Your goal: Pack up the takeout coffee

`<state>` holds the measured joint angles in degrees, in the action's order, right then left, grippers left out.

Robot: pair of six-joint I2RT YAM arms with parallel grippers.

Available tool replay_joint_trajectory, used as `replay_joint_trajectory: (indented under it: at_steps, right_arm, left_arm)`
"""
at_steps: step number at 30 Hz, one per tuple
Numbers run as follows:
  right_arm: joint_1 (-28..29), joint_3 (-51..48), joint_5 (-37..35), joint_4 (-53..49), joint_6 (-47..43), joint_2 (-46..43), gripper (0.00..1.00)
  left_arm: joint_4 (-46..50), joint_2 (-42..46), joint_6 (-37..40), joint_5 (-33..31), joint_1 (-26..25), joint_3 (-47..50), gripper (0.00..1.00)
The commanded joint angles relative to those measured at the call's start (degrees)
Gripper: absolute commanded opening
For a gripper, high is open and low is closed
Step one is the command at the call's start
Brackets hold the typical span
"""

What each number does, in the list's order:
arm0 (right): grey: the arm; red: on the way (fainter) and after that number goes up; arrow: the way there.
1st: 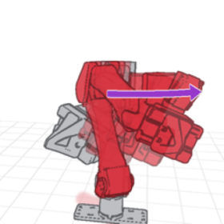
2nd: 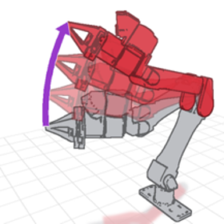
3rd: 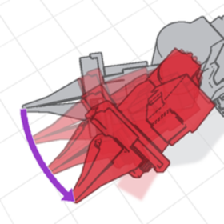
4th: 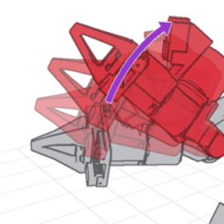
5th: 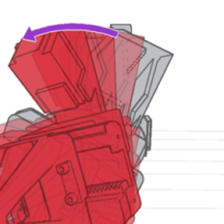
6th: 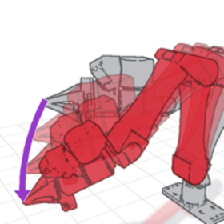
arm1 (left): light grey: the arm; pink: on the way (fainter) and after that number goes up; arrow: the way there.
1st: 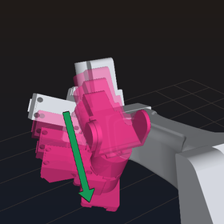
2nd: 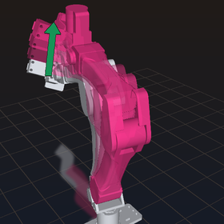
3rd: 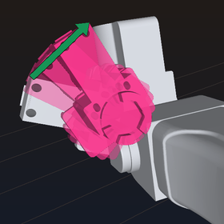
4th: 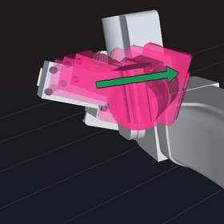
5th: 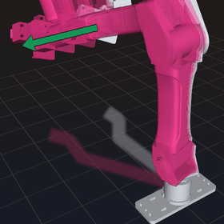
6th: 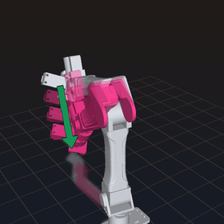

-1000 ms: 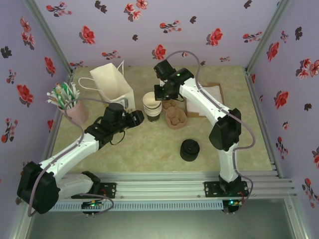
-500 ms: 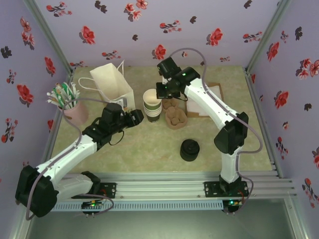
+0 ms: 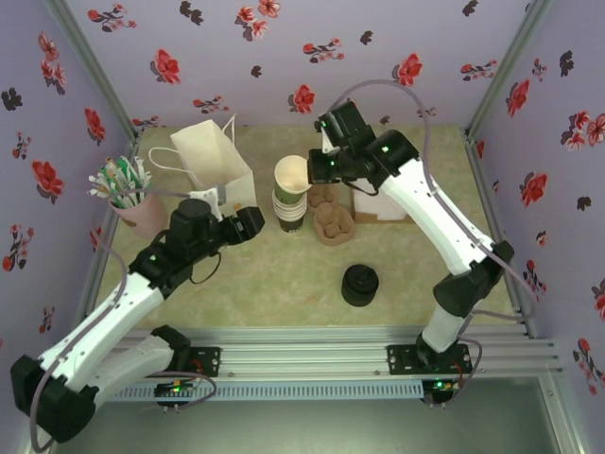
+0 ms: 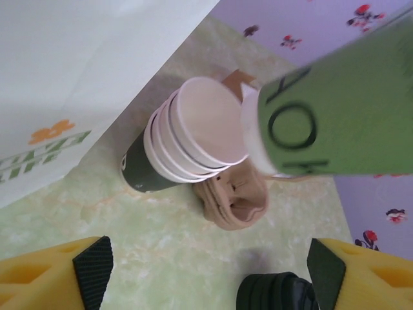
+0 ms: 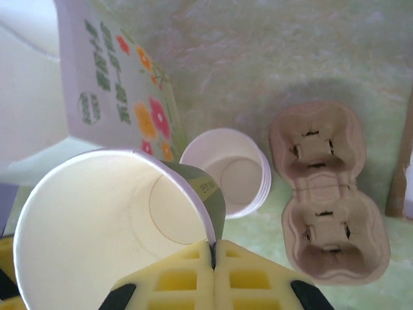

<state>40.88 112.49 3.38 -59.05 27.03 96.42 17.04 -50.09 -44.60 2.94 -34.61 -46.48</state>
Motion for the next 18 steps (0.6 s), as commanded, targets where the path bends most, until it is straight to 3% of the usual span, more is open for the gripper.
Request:
replay_joint_trajectory:
  at_steps: [1,4,9,18]
  right_arm:
    - [1.5,-5.0,-0.7,-0.8,-0.3,-4.6,0.00]
    - [2.7,-10.9,-0.9,0.0,0.0,-8.2,0.00]
    - [4.8,-22.8,-2.0,2.6,1.7,-13.7,0.00]
    - [8.2,-42.8,-1.4,14.5,6.7,-18.0,0.00]
  left_arm:
    - [6.8,4.0,2.0,-1.0,0.3,-3.0,0.89]
    - [10.1,6.5,2.5,-0.5,0.2,-3.8,0.99]
    - [13.4,8.6,2.9,1.7,0.1,-4.3,0.99]
    - [9.9,8.0,2.9,7.2,-1.4,0.4,0.99]
